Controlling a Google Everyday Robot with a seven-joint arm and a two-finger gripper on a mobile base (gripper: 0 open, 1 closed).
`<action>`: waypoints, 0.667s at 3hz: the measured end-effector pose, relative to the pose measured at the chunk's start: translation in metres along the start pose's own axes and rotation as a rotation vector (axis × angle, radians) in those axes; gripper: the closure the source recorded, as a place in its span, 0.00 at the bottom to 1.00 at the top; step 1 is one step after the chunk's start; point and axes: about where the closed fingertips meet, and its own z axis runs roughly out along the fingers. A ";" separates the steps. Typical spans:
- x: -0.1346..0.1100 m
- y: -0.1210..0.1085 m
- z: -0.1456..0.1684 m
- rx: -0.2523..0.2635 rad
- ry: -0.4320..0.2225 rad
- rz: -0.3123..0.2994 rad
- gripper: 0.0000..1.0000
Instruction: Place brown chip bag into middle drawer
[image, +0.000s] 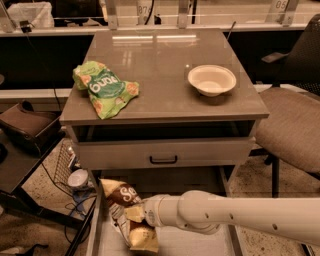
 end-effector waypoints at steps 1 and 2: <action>0.000 0.001 0.001 -0.002 0.001 -0.001 0.51; 0.000 0.002 0.001 -0.004 0.002 -0.002 0.28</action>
Offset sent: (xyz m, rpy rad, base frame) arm -0.0004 0.0010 -0.0001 0.0004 0.0004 0.0021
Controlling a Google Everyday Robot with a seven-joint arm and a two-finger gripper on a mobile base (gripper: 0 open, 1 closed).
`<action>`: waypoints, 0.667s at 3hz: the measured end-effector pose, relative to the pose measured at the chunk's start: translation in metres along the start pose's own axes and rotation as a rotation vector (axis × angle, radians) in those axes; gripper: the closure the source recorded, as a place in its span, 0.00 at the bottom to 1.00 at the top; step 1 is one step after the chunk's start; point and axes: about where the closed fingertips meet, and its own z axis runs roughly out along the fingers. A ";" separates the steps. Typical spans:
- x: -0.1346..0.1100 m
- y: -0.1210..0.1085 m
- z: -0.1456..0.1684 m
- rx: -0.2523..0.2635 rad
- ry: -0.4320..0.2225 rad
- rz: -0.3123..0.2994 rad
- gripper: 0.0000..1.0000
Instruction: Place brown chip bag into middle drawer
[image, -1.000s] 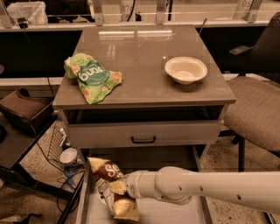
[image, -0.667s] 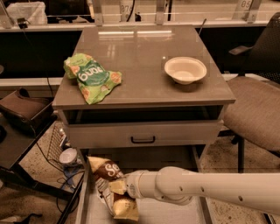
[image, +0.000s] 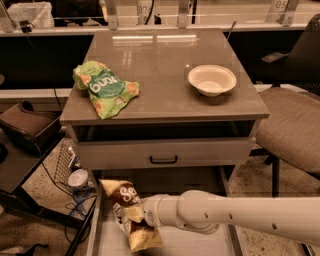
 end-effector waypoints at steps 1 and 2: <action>0.000 0.001 0.001 -0.003 0.001 -0.001 0.00; 0.000 0.001 0.001 -0.003 0.001 -0.001 0.00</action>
Offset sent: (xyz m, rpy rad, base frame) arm -0.0004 0.0009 0.0000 0.0005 0.0003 0.0020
